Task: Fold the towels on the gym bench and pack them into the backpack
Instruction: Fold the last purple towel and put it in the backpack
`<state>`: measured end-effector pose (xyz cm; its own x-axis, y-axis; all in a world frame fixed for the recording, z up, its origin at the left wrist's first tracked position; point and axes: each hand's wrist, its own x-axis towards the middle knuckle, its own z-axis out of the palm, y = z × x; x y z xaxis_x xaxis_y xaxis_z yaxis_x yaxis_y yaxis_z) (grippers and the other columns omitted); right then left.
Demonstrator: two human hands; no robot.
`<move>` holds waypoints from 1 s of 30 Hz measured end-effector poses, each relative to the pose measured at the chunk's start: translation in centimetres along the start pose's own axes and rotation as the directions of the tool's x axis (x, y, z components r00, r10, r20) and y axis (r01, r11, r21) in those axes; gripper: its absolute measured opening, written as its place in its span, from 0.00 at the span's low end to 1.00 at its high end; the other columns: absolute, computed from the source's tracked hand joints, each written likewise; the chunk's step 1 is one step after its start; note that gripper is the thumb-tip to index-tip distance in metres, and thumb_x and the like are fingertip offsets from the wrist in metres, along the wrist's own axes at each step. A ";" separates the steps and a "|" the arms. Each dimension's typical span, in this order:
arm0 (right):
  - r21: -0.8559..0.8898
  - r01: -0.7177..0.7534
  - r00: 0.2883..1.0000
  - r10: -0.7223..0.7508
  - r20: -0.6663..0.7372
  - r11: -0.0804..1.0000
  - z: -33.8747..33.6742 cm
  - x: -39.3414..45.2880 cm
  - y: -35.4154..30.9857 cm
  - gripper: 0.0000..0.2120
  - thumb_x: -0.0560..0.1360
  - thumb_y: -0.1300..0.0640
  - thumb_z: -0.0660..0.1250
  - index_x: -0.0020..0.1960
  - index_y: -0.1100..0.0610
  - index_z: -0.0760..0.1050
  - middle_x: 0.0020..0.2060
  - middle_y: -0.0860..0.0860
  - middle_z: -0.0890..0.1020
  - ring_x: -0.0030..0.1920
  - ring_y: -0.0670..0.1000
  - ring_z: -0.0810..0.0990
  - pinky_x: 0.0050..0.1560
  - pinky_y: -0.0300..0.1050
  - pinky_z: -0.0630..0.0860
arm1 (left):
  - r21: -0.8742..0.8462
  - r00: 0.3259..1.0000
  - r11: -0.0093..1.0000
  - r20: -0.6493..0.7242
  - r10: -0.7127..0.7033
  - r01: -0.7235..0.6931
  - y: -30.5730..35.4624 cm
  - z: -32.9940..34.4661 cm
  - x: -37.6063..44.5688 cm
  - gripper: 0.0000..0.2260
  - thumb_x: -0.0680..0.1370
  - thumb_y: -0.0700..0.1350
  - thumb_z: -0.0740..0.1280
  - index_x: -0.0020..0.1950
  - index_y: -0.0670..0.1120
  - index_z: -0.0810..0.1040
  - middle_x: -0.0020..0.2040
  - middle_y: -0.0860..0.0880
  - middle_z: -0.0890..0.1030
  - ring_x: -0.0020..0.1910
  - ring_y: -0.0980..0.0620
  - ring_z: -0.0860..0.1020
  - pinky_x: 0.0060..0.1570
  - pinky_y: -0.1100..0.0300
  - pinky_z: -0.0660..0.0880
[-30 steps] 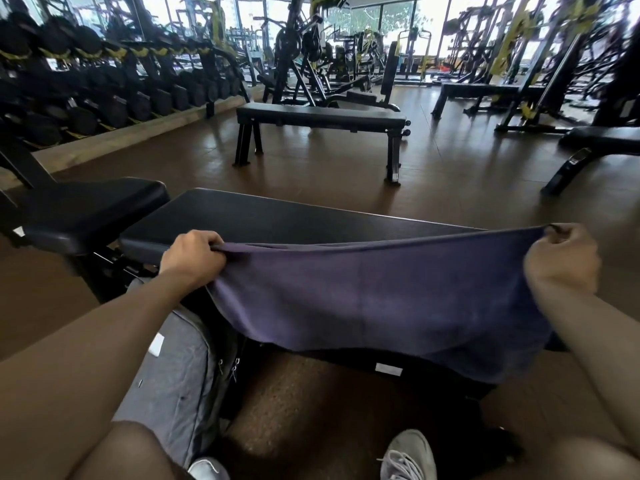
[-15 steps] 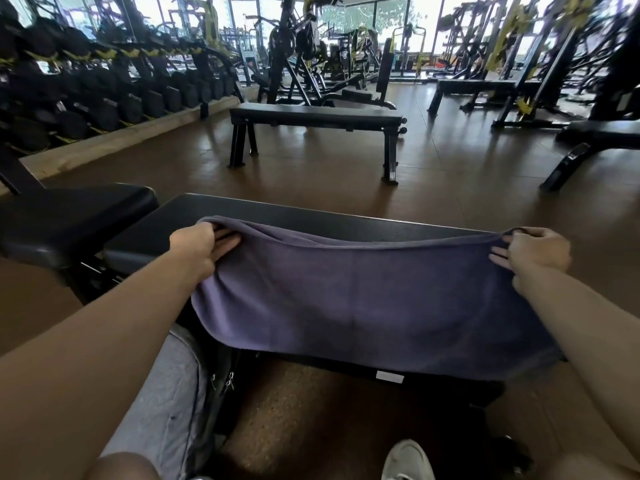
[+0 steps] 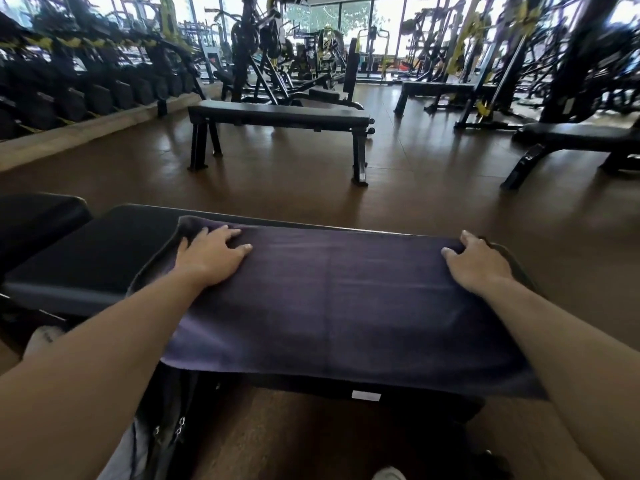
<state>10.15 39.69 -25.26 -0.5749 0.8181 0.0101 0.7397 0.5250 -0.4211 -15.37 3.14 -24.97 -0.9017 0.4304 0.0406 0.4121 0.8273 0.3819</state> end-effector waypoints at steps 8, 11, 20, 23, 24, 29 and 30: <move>-0.197 0.056 0.998 -0.054 0.015 0.979 0.6 1.8 0.5 0.30 0.83 0.39 0.49 0.81 0.50 0.57 0.82 0.47 0.56 0.82 0.54 0.52 0.80 0.58 0.49 | 0.193 0.990 0.981 0.142 -0.023 -0.005 1.9 0.5 3.2 0.32 0.81 0.68 0.46 0.83 0.56 0.49 0.84 0.55 0.46 0.82 0.48 0.43 0.79 0.41 0.38; -0.222 0.041 0.999 -0.039 0.015 0.974 0.5 2.3 0.9 0.31 0.83 0.38 0.48 0.82 0.50 0.56 0.82 0.46 0.55 0.82 0.54 0.50 0.79 0.59 0.47 | 0.194 0.988 0.981 0.153 -0.020 -0.010 2.6 0.7 4.2 0.33 0.81 0.68 0.46 0.83 0.56 0.48 0.84 0.55 0.45 0.82 0.48 0.42 0.79 0.41 0.38; -0.273 -0.023 0.999 0.035 0.037 0.962 0.5 3.2 1.1 0.34 0.82 0.35 0.43 0.83 0.51 0.51 0.82 0.46 0.52 0.82 0.52 0.46 0.80 0.59 0.43 | -0.046 0.988 0.997 -0.143 -0.063 0.057 1.0 -0.1 4.1 0.28 0.79 0.67 0.60 0.74 0.53 0.73 0.73 0.45 0.75 0.73 0.41 0.70 0.76 0.41 0.58; -0.274 -0.025 0.998 0.039 0.044 0.961 0.5 3.1 1.2 0.34 0.82 0.35 0.43 0.83 0.51 0.49 0.82 0.46 0.51 0.82 0.52 0.45 0.80 0.59 0.42 | 0.155 0.994 0.982 -0.023 -0.103 0.106 -1.9 -1.4 4.7 0.32 0.80 0.69 0.54 0.79 0.54 0.64 0.81 0.51 0.63 0.80 0.45 0.59 0.78 0.37 0.47; -0.270 -0.025 0.998 0.039 0.048 0.962 0.4 3.1 1.1 0.34 0.82 0.35 0.43 0.83 0.51 0.49 0.82 0.46 0.50 0.82 0.52 0.45 0.80 0.59 0.42 | 0.172 0.992 0.979 0.040 -0.119 0.110 -2.5 -1.7 4.9 0.34 0.79 0.71 0.53 0.81 0.55 0.60 0.83 0.53 0.57 0.82 0.46 0.53 0.78 0.37 0.44; -0.193 -0.017 1.000 0.019 0.006 0.981 0.0 2.4 0.9 0.34 0.82 0.35 0.49 0.82 0.52 0.56 0.82 0.49 0.57 0.82 0.54 0.51 0.79 0.58 0.46 | 0.093 0.960 0.994 -0.270 0.078 -0.055 -2.5 -1.9 4.0 0.32 0.80 0.63 0.61 0.80 0.47 0.63 0.81 0.45 0.62 0.81 0.44 0.54 0.79 0.43 0.45; -0.109 0.006 0.998 -0.013 -0.058 0.994 -0.2 2.0 0.8 0.32 0.81 0.37 0.54 0.80 0.52 0.62 0.80 0.51 0.62 0.81 0.55 0.56 0.79 0.58 0.50 | 0.122 0.884 0.979 -0.421 0.203 -0.166 -2.1 -1.9 3.3 0.28 0.81 0.58 0.63 0.77 0.45 0.67 0.78 0.43 0.67 0.80 0.44 0.59 0.79 0.45 0.48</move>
<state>9.67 41.82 -25.45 -0.5628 0.8238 0.0683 0.7698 0.5524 -0.3198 -19.47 2.13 -23.89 -0.7687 0.3959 0.5024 0.5689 0.7822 0.2540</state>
